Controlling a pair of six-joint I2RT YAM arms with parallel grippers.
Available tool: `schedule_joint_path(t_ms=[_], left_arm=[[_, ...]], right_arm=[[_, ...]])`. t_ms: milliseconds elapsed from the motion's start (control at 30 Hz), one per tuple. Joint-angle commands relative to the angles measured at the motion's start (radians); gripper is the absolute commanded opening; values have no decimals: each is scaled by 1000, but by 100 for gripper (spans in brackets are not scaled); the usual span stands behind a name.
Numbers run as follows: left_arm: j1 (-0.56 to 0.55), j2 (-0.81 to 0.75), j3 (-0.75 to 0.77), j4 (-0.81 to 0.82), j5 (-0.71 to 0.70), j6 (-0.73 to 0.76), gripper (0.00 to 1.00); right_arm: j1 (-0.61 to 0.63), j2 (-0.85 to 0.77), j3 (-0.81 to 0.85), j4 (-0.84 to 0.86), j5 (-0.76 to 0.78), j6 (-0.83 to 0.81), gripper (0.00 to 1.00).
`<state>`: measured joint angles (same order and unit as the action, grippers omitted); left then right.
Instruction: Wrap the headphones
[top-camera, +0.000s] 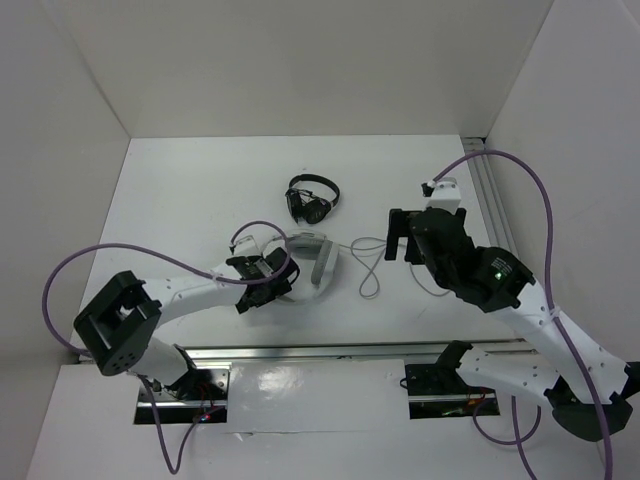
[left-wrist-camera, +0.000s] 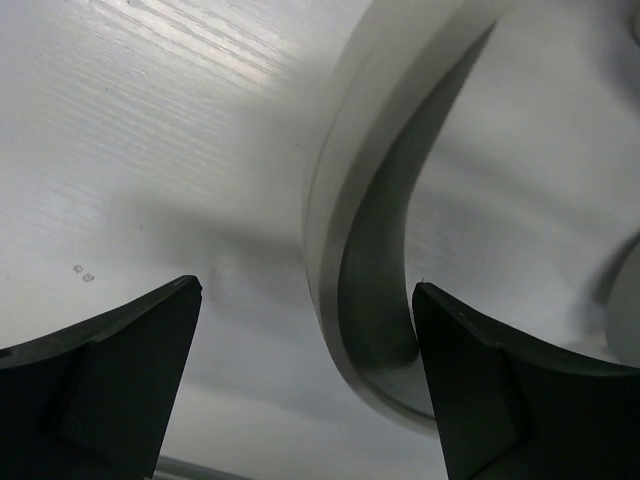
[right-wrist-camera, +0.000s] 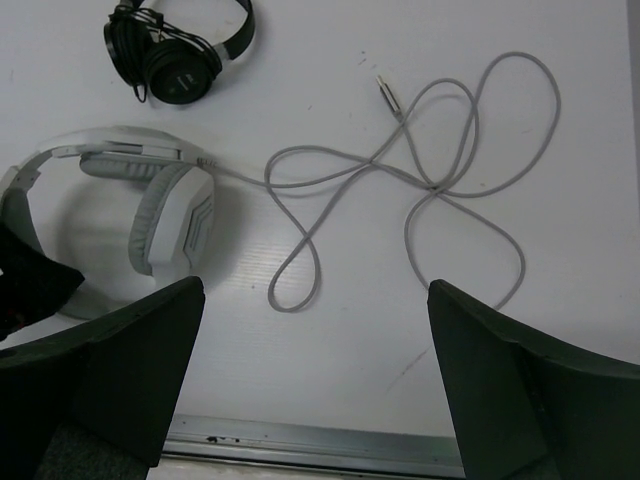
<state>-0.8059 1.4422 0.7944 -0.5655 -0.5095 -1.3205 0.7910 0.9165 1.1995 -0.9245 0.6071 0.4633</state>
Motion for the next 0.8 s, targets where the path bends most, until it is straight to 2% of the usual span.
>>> schedule_joint_path(t_ms=[0, 100, 133, 167, 233, 267, 300, 367, 433, 467, 567, 633, 667, 700, 733, 767], left_arm=[[-6, 50, 6, 23, -78, -68, 100], [16, 122, 16, 12, -78, -68, 92], [25, 136, 16, 12, -78, -68, 68], [25, 147, 6, 21, -78, -68, 50], [25, 167, 6, 21, -69, -77, 23], [25, 167, 6, 10, -69, -86, 4], [25, 167, 6, -6, -69, -86, 0], [25, 140, 18, -83, -79, -102, 0], [-27, 81, 51, -195, -125, -152, 0], [-45, 4, 104, -261, -153, -166, 0], [-87, -104, 222, -491, -265, -132, 0], [-96, -155, 397, -629, -349, -132, 0], [-96, -155, 463, -760, -378, -119, 0], [-96, -155, 593, -799, -427, -87, 0], [-96, -164, 709, -800, -438, 52, 0], [-79, -164, 710, -800, -439, 111, 0]], right_arm=[[-6, -15, -21, 85, -23, -15, 100], [-15, -15, -31, 96, -41, -15, 100], [-15, -15, -44, 108, -53, -15, 100], [-15, -15, -55, 121, -64, -24, 100], [-15, -25, -66, 133, -64, -25, 100], [-15, -25, -66, 133, -76, -25, 100], [-15, -25, -66, 133, -76, -25, 100], [-15, -34, -66, 142, -86, -34, 100], [-15, -34, -66, 142, -113, -46, 100], [-15, -47, -66, 156, -128, -63, 100], [-15, -89, -103, 222, -220, -104, 100], [-15, -119, -133, 295, -323, -124, 100], [-15, -137, -149, 326, -366, -133, 100], [-15, -177, -165, 361, -410, -143, 100], [-15, -214, -205, 436, -502, -165, 100], [-15, -214, -224, 475, -542, -178, 100]])
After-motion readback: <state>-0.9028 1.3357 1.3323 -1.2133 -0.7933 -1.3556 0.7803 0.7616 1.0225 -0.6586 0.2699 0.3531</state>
